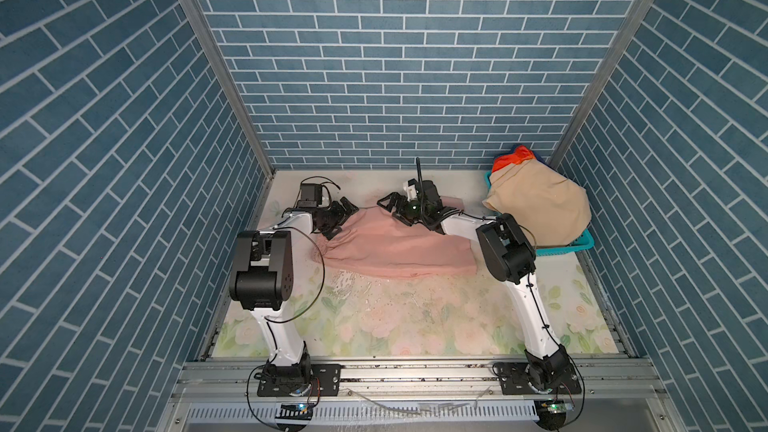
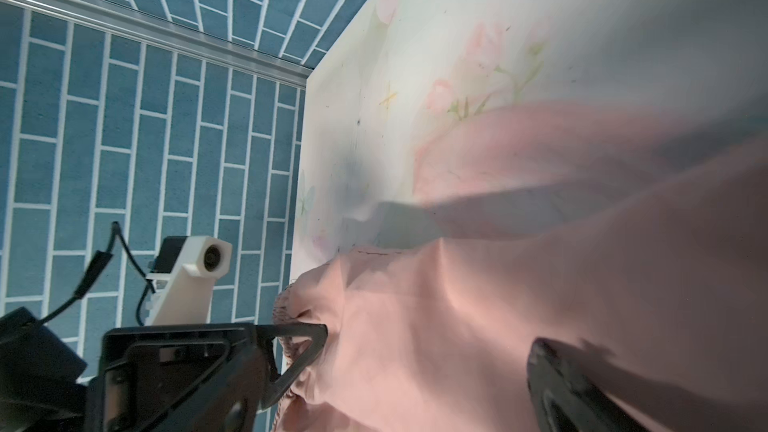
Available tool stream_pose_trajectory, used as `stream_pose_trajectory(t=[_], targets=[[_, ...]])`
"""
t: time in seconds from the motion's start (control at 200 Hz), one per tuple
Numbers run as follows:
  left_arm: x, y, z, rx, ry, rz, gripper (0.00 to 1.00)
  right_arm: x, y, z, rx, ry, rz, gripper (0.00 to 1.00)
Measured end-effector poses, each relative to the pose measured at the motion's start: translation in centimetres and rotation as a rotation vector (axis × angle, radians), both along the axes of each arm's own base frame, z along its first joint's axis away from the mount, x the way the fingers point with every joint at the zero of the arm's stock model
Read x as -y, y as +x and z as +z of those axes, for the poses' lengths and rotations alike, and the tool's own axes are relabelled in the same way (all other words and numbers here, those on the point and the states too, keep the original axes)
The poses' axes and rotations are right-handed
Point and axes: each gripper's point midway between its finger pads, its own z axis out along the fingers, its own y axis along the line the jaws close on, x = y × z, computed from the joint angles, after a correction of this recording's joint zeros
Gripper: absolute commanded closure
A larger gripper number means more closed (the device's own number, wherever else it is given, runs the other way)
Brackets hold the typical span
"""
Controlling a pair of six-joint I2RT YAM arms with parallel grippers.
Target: Fold and stack the shorts
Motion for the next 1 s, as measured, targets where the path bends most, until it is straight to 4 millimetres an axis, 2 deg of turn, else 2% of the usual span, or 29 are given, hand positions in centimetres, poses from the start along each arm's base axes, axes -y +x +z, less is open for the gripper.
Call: stream_pose_trajectory(t=[0.065,0.145,0.31,0.48,0.65,0.745,0.81,0.88,0.955,0.995], targets=[[-0.8,0.1,-0.9,-0.013,0.004,0.012,0.0,-0.5,0.6,-0.7,-0.006,0.023,0.002,0.02],[-1.5,0.3,-1.7,-0.019,0.001,0.019,0.0,-0.6,1.6,-0.6,0.004,0.05,0.003,0.01],[-2.4,0.6,-1.9,0.002,-0.028,0.028,0.0,1.3,4.1,-0.5,0.005,0.072,-0.024,0.01],[-3.0,0.7,-1.8,0.028,-0.05,0.031,0.0,5.4,6.6,-0.7,0.005,0.083,-0.071,0.01],[-3.1,0.7,-1.7,0.031,-0.034,0.015,0.0,11.2,8.0,-0.6,0.008,0.08,-0.133,0.02],[-3.7,0.5,-1.2,0.013,0.036,0.004,0.0,14.5,8.7,-0.2,0.003,0.086,-0.171,0.01],[-4.4,0.3,-0.2,0.013,0.13,-0.006,0.0,16.1,8.8,0.5,0.005,0.083,-0.194,0.01],[-5.6,0.1,2.3,0.049,0.275,-0.013,0.0,17.3,8.4,2.0,0.014,0.078,-0.209,0.01],[-6.9,-0.3,5.7,0.115,0.411,-0.009,0.0,17.6,6.9,4.8,0.04,0.071,-0.2,0.01],[-7.6,-0.7,7.8,0.154,0.472,0.004,0.0,17.4,5.8,7.0,0.073,0.074,-0.187,0.01]])
